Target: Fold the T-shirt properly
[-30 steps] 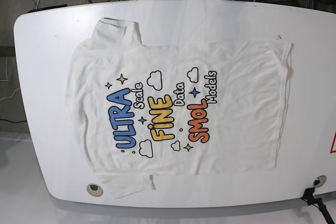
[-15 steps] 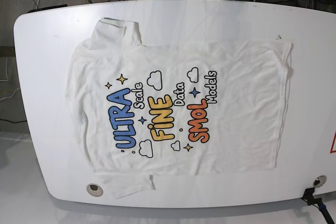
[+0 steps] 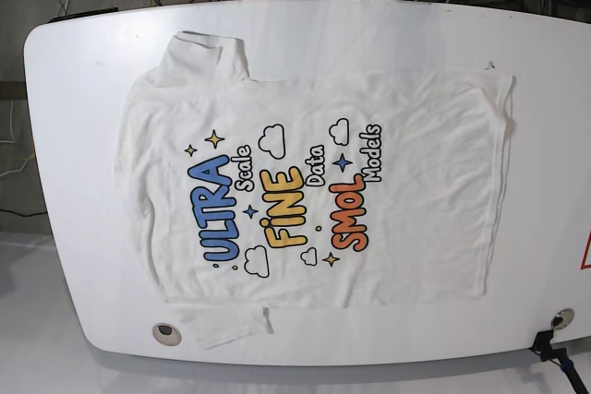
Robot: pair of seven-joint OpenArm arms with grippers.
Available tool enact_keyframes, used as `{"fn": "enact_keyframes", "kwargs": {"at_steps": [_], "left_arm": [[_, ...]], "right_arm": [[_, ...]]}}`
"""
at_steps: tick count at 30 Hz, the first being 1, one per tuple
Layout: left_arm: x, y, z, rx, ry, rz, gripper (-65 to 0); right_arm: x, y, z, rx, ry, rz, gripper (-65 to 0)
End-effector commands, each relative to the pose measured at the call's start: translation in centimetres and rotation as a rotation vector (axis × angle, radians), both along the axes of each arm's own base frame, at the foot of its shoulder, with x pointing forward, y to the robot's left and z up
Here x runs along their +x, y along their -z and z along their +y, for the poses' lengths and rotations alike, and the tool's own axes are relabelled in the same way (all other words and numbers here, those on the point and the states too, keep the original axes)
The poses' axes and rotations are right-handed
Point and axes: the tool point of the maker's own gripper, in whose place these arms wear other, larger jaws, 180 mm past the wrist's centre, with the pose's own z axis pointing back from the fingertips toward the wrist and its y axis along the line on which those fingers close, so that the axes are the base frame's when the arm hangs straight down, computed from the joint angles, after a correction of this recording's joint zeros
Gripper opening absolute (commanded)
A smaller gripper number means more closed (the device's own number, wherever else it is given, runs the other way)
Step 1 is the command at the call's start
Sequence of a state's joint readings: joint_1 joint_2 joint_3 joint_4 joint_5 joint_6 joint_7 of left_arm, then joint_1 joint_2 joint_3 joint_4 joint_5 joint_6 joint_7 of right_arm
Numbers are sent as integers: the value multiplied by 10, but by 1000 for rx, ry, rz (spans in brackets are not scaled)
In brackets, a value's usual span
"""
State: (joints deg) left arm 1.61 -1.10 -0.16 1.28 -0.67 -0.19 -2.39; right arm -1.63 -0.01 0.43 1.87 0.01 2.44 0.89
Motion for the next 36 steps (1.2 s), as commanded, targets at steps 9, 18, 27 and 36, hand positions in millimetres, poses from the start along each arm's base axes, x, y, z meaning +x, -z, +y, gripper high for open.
{"fn": "enact_keyframes", "kwargs": {"at_steps": [9,18,27,36], "left_arm": [[0,0,-2,-3,-3,1,-585],[-4,0,2,2,-4,10,-587],[-2,0,4,5,-4,-1,-586],[-1,0,4,1,-8,-20,-585]], "right_arm": [[1,0,-1,-3,-7,-1,-650],[-5,0,-2,-2,-8,9,-650],[-4,0,-2,-2,-5,7,-650],[0,0,-3,5,-1,-3,-650]]}}
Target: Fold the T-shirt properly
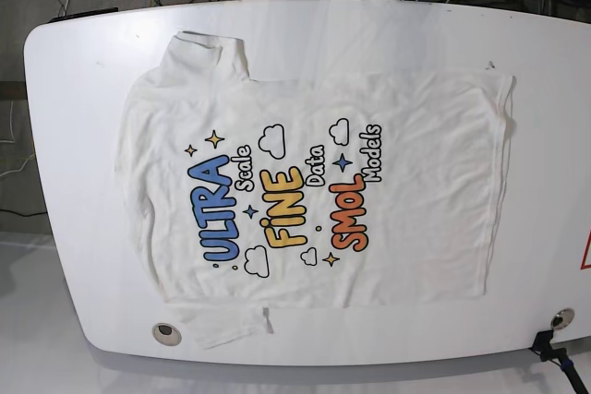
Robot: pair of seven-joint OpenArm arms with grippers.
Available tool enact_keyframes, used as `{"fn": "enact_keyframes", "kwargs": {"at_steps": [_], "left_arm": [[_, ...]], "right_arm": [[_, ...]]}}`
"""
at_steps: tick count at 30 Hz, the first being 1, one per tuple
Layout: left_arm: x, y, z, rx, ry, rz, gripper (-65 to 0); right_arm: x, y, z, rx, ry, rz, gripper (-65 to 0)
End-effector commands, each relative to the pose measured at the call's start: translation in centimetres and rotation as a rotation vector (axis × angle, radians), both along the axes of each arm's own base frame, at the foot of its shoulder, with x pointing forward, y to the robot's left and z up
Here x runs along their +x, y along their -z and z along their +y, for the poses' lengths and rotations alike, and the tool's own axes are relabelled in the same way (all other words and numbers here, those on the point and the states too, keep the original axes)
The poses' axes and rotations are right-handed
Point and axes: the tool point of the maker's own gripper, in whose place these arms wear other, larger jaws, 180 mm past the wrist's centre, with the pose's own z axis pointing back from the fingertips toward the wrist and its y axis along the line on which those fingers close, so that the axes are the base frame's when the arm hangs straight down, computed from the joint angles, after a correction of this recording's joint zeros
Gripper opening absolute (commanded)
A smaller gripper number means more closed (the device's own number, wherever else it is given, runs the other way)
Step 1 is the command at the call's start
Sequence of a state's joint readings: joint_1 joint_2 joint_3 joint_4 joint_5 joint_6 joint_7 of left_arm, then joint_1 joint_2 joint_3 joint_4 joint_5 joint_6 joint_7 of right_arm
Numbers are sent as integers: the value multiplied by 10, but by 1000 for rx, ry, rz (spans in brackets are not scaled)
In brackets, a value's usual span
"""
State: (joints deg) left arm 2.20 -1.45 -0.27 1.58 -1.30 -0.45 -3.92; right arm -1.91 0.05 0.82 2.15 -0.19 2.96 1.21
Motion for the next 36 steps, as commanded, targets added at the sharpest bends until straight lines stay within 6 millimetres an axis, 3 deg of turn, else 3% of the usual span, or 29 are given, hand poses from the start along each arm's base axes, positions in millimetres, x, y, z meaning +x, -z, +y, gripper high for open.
{"fn": "enact_keyframes", "kwargs": {"at_steps": [1,27,36], "left_arm": [[-3,0,0,-2,10,6,-586],[-6,0,-6,-29,5,-15,-596],[-37,-2,-8,-43,5,22,-594]], "right_arm": [[0,0,-4,-4,-6,3,-650],[3,0,-2,3,-13,-14,-650],[-20,-1,-14,-15,-17,-8,-650]]}}
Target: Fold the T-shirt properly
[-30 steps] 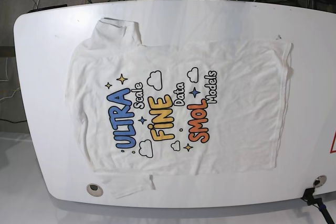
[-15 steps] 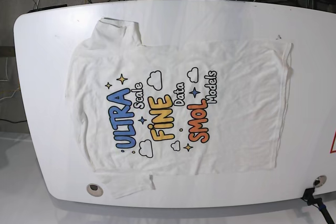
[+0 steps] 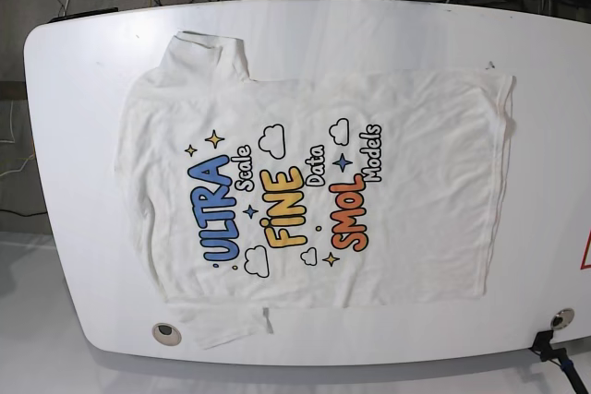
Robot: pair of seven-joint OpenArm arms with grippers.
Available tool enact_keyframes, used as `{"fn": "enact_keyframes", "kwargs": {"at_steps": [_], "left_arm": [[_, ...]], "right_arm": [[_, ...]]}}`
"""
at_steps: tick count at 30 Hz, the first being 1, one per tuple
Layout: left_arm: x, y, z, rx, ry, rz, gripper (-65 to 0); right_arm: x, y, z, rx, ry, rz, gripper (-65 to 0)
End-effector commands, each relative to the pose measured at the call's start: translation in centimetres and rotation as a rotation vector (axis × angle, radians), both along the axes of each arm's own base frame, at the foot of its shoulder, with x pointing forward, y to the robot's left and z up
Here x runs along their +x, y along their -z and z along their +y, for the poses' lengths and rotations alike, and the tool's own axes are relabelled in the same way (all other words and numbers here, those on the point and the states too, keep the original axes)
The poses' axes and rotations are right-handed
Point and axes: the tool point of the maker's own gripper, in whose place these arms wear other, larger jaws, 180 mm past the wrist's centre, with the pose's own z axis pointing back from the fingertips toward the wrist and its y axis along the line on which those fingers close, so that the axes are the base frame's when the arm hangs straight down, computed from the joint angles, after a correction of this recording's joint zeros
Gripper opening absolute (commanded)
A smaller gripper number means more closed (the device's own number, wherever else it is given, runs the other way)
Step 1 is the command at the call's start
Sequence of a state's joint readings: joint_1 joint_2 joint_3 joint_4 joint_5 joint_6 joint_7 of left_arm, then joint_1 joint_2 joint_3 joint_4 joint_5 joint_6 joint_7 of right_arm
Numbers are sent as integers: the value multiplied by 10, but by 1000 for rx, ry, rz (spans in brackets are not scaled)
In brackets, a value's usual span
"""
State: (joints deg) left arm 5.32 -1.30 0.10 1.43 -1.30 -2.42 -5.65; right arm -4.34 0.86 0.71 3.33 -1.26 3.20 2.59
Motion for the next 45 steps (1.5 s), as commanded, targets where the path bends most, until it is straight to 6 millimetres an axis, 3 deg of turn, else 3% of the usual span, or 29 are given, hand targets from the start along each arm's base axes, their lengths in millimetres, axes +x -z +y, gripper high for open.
{"fn": "enact_keyframes", "kwargs": {"at_steps": [1,5,11,15,19,25,30,35,45], "left_arm": [[-11,-1,-1,-12,4,-4,-594],[-25,-5,5,-7,12,-24,-599],[-21,-11,21,19,22,-100,-612],[-17,-21,44,45,-14,-176,-616],[-29,-27,59,76,6,-189,-617],[-48,-44,74,89,32,-210,-620],[-43,-67,83,103,46,-281,-626],[-37,-96,83,98,86,-359,-633],[-21,-182,92,102,161,-483,-638]], "right_arm": [[-9,-1,-9,-9,4,-4,-650],[-29,-4,-20,-24,10,9,-650],[-38,-8,-42,-55,51,-12,-650],[-44,-16,-62,-75,80,-56,-650],[-65,-21,-65,-71,51,-38,-650],[-79,-39,-87,-98,33,-88,-650],[-72,-59,-105,-111,30,-164,-650],[-64,-84,-110,-103,19,-240,-650],[-27,-164,-124,-76,23,-436,-650]]}}
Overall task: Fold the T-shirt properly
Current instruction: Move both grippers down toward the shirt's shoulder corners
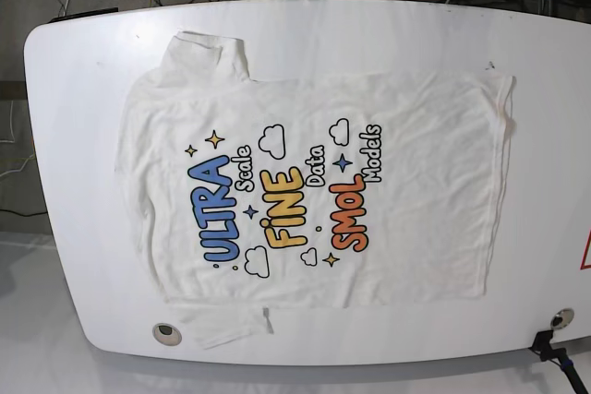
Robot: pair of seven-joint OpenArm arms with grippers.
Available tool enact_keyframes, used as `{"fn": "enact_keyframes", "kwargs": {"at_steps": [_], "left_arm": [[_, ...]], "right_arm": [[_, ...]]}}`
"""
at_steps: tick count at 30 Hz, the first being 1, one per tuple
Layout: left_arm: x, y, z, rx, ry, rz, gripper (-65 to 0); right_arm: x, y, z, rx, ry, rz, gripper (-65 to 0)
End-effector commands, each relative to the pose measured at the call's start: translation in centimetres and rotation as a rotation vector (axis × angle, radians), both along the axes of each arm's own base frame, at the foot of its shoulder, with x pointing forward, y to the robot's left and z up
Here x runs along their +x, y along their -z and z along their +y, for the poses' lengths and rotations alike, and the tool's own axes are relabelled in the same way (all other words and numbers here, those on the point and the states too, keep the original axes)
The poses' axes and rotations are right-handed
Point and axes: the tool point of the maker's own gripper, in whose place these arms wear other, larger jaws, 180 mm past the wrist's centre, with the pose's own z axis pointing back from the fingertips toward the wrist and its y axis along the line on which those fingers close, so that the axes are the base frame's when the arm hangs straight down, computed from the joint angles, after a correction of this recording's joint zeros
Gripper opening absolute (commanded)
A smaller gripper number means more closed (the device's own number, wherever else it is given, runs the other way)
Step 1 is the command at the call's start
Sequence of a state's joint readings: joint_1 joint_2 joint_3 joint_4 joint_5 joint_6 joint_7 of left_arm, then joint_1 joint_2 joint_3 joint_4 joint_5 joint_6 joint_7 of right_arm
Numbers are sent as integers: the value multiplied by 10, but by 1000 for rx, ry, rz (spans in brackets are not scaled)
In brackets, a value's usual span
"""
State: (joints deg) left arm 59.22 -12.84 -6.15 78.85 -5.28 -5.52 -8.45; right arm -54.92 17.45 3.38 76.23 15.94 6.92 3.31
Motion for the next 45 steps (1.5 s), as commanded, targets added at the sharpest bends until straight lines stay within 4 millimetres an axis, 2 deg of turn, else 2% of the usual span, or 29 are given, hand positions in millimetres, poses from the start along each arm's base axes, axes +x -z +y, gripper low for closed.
{"fn": "enact_keyframes", "kwargs": {"at_steps": [1,7,11,16,20,22,24,27,30,31,33,36,40,45], "left_arm": [[10,-14,4,2,7,-53,-648],[53,-66,-4,3,49,-156,-641],[78,-103,-18,-11,82,-223,-640],[113,-148,-30,-19,124,-316,-638],[141,-182,-24,16,136,-414,-637],[151,-192,-19,32,137,-457,-635],[158,-197,-12,53,137,-484,-635],[173,-205,-5,66,121,-544,-604],[184,-213,-3,57,112,-586,-492],[178,-205,-2,60,100,-546,-484],[181,-202,0,62,90,-533,-418],[188,-199,0,32,63,-533,-379],[197,-200,0,5,43,-546,-334],[213,-199,0,-33,10,-570,-344]], "right_arm": [[1,-12,-9,-13,22,-18,-650],[57,-77,-36,-75,74,-215,-650],[91,-113,-45,-101,81,-303,-650],[127,-145,-29,-56,42,-351,-650],[156,-173,-20,-8,26,-432,-650],[165,-180,-18,40,41,-456,-650],[175,-188,-20,90,63,-487,-623],[188,-193,-30,135,110,-508,-551],[198,-194,-40,156,138,-524,-481],[194,-195,-39,143,132,-525,-509],[195,-192,-38,148,137,-520,-422],[201,-191,-45,139,154,-533,-348],[211,-182,-63,139,185,-537,-361],[219,-159,-81,164,217,-444,-396]]}}
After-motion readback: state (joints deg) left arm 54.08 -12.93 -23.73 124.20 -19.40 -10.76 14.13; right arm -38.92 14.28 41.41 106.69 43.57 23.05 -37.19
